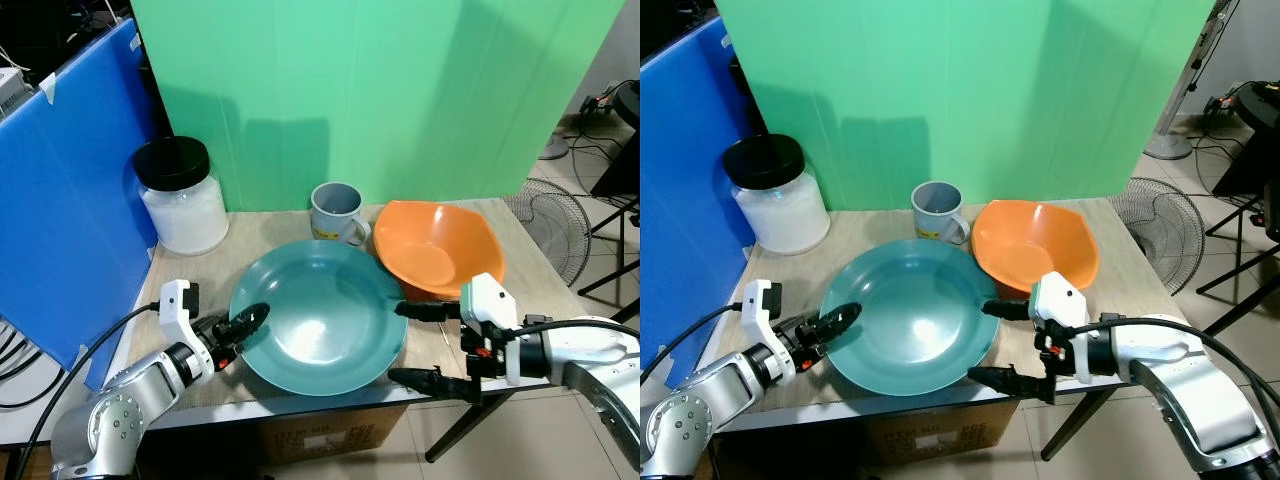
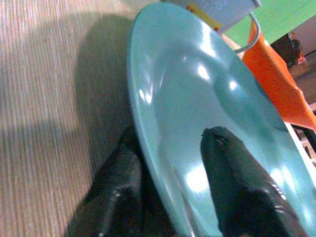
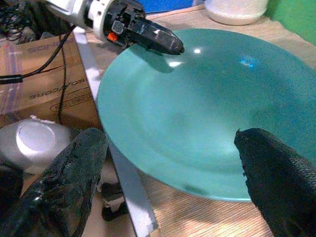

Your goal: Setting the table

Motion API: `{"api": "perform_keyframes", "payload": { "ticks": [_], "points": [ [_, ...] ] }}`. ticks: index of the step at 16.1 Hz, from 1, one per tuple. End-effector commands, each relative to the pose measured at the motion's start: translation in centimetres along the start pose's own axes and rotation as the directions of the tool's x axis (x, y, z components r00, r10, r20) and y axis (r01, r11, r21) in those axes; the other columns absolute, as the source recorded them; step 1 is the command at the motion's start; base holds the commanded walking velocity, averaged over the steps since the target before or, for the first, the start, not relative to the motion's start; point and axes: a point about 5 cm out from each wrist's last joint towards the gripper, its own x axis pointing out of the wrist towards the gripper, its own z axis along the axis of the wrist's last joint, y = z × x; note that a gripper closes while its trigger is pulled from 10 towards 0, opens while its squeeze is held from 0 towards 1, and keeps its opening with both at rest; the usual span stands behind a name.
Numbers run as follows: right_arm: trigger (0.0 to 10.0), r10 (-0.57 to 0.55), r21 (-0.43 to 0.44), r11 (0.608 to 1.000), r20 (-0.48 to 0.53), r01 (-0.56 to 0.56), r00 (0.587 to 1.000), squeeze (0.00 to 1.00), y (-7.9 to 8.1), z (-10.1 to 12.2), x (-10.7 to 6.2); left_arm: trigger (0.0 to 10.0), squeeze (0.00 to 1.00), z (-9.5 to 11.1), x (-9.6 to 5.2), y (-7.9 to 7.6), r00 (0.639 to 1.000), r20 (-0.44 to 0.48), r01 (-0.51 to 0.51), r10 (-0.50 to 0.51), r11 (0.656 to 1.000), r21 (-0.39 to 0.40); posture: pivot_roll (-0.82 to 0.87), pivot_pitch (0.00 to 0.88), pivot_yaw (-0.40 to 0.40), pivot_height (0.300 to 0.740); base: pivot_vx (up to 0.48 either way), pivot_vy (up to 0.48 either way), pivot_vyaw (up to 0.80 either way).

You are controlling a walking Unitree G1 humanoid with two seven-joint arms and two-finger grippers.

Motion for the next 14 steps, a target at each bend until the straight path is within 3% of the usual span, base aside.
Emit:
{"api": "perform_keyframes", "payload": {
  "ticks": [1, 14],
  "points": [
    [10.0, -0.005, -0.023, 1.0, 0.011, 0.005, 1.0, 0.0, -0.19, 0.27, -0.58, 0.0, 0.0, -0.05, -0.22, 0.48, 1.0, -0.007, -0.025, 0.025, 0.999, -0.026, -0.08, 0.0, 0.018, 0.74, 0.0, 0.0, 0.0],
    [10.0, 0.019, -0.034, 0.999, 0.016, -0.018, 1.0, 0.0, -0.17, -0.14, -0.41, 0.0, 0.0, 0.69, -0.8, 0.45, 0.998, 0.032, -0.059, 0.061, 0.996, -0.072, -0.08, 0.0, 0.03, 0.74, 0.0, 0.0, 0.0]
  ]
}}
